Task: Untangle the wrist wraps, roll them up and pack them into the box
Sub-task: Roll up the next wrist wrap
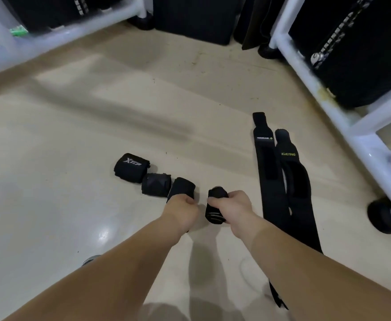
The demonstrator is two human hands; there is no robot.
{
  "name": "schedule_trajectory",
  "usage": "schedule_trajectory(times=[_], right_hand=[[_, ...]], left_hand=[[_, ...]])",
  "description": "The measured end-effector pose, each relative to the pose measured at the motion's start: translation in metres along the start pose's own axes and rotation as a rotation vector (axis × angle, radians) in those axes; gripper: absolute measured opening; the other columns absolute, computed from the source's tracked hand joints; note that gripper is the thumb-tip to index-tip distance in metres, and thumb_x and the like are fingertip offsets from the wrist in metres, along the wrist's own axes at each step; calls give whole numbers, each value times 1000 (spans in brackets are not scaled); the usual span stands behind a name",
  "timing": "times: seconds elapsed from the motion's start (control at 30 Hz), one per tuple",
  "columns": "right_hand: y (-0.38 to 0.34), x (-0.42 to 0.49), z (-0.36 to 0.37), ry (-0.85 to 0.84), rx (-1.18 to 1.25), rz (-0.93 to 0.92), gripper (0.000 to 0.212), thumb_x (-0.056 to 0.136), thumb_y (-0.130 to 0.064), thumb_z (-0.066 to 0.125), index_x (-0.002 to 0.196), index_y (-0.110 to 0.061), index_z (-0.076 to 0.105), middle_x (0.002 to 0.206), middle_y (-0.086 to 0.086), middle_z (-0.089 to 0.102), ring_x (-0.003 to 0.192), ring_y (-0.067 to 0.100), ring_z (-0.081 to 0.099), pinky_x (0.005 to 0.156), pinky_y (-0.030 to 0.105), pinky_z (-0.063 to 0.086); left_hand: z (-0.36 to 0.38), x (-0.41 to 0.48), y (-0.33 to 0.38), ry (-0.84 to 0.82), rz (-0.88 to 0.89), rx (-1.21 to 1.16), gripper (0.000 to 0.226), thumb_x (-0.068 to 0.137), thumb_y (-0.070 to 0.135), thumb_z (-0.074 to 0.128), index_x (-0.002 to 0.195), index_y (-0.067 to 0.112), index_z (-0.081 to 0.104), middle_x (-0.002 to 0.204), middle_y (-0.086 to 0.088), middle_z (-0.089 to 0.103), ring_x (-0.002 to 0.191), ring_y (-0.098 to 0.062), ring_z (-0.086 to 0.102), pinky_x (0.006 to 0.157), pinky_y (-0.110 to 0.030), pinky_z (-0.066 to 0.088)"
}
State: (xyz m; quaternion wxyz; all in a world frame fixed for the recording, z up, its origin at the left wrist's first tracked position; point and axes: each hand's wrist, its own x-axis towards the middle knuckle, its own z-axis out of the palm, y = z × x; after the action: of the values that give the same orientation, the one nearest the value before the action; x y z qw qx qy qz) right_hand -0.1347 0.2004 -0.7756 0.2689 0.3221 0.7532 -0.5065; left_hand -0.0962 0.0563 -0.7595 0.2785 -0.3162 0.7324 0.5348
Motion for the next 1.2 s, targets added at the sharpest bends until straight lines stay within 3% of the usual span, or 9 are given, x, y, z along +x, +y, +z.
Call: schedule_trajectory(times=[0.13, 0.27, 0.47, 0.53, 0.67, 0.77, 0.87, 1.0, 1.2], right_hand=[[7, 17, 26, -13, 38, -2, 52, 86, -18, 83, 129, -10, 55, 114, 6, 64, 93, 23, 64, 74, 31, 50], [9, 22, 29, -33, -72, 0, 51, 96, -16, 72, 143, -10, 52, 118, 5, 61, 98, 26, 56, 71, 29, 45], [7, 23, 8, -61, -53, 31, 67, 100, -25, 71, 158, -10, 40, 134, 8, 54, 117, 30, 57, 109, 44, 51], [6, 20, -7, -62, -80, 39, 61, 102, -22, 67, 156, -8, 42, 122, 6, 53, 116, 32, 59, 107, 46, 51], [24, 21, -53, -2, -172, -24, 56, 101, -22, 64, 153, -11, 48, 132, 8, 61, 113, 29, 62, 101, 40, 53], [48, 26, -98, 106, -288, -86, 45, 102, -22, 63, 145, -13, 56, 118, 2, 63, 97, 19, 63, 87, 32, 49], [70, 36, -134, 254, -362, -76, 54, 103, -31, 62, 153, -18, 47, 138, 5, 60, 116, 26, 62, 97, 39, 53], [78, 48, -146, 156, -399, -43, 69, 103, -39, 61, 163, -22, 34, 163, 6, 44, 144, 32, 49, 112, 42, 47], [74, 60, -140, 188, -536, -35, 61, 103, -33, 55, 160, -20, 38, 157, 9, 40, 134, 37, 52, 104, 43, 51]], left_hand=[[1, 23, -13, 12, 4, -34, 15, 97, 12, 54, 94, 10, 67, 88, -9, 63, 83, -28, 61, 72, -35, 49], [1, 30, -25, 28, -22, -59, 17, 96, 13, 54, 101, 12, 70, 91, -8, 65, 82, -27, 61, 71, -34, 50], [8, 25, -24, 56, -14, -44, 17, 96, 14, 53, 97, 18, 69, 102, -13, 72, 93, -32, 69, 76, -37, 56], [19, 21, -16, 43, -7, -56, 16, 98, 14, 53, 97, 16, 68, 101, -12, 72, 92, -31, 69, 76, -37, 54], [57, 11, -4, -1, 31, -94, 24, 95, 8, 46, 101, 0, 68, 86, -9, 61, 77, -24, 56, 68, -34, 45], [93, -3, 2, -36, 72, -129, 26, 98, 5, 46, 107, 11, 69, 88, -7, 69, 76, -21, 62, 67, -31, 50], [125, -10, 4, -111, 95, -92, 24, 98, 7, 48, 100, 19, 68, 94, -6, 71, 82, -22, 67, 68, -31, 52], [152, -6, 9, -152, 115, 1, 22, 99, 10, 47, 96, 18, 68, 92, 0, 67, 79, -17, 60, 65, -24, 46], [179, -1, 18, -242, 8, 31, 24, 99, 6, 56, 86, 26, 58, 87, 9, 58, 75, -3, 51, 59, -11, 43]])
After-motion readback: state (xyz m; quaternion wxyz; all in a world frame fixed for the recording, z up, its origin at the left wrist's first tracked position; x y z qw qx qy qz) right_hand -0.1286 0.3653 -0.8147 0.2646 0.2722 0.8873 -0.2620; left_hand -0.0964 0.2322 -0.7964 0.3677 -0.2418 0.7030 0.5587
